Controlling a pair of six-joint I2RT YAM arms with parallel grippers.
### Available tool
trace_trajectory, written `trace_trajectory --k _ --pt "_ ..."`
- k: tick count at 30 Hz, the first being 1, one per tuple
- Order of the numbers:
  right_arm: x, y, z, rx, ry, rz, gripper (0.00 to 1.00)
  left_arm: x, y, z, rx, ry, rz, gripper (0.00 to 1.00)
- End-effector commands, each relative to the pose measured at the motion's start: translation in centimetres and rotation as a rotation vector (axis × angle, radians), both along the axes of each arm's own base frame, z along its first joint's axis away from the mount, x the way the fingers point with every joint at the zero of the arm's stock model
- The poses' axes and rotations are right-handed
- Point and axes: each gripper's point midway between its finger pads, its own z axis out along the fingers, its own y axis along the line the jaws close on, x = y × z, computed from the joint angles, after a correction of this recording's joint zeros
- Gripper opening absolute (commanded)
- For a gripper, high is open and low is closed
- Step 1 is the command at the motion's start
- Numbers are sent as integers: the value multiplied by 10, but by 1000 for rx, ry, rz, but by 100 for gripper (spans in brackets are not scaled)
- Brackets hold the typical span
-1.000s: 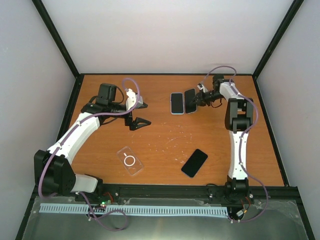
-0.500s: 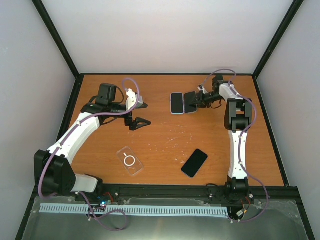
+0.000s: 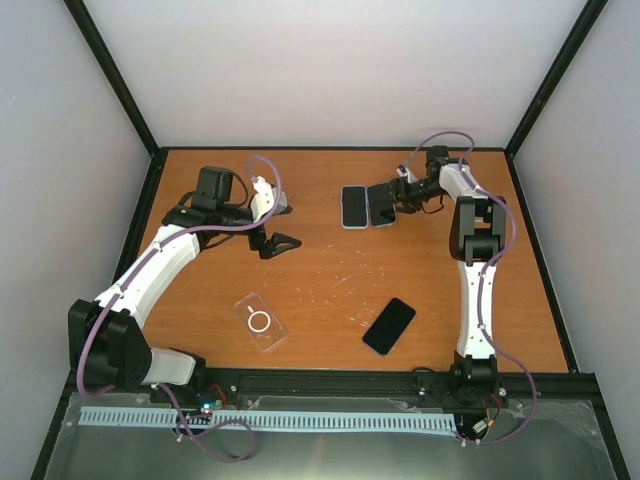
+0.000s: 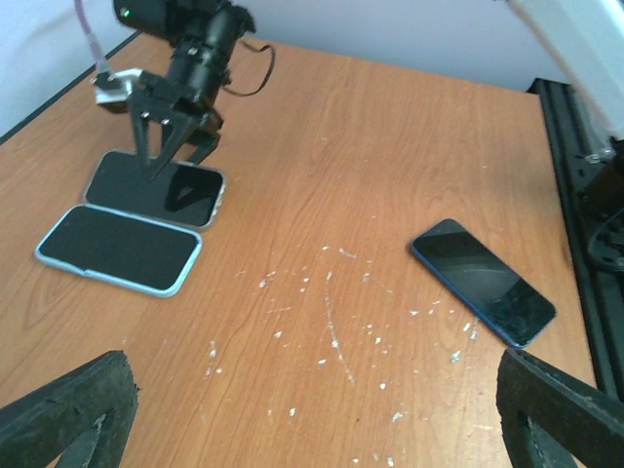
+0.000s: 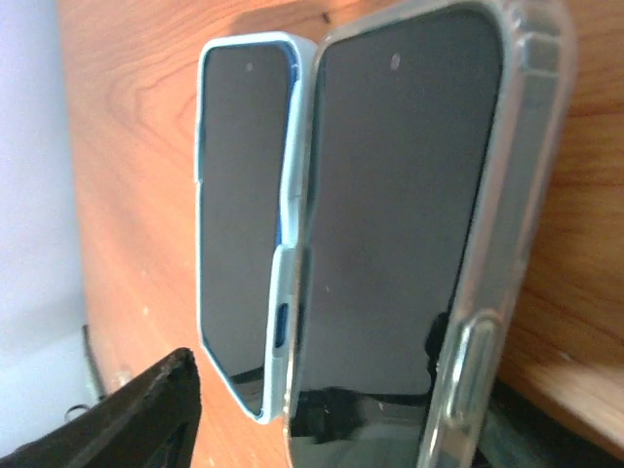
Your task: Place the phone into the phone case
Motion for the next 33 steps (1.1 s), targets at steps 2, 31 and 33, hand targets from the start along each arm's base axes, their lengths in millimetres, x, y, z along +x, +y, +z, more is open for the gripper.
trace_trajectory --k 2,31,33 --pt "5 -21 13 -158 -91 -16 70 27 9 -1 65 -42 126 100" --pt "-75 -25 114 -221 -376 132 94 -15 102 -107 493 12 116 100" --pt "-86 -23 113 -206 -376 135 94 -27 101 -115 518 -2 25 99"
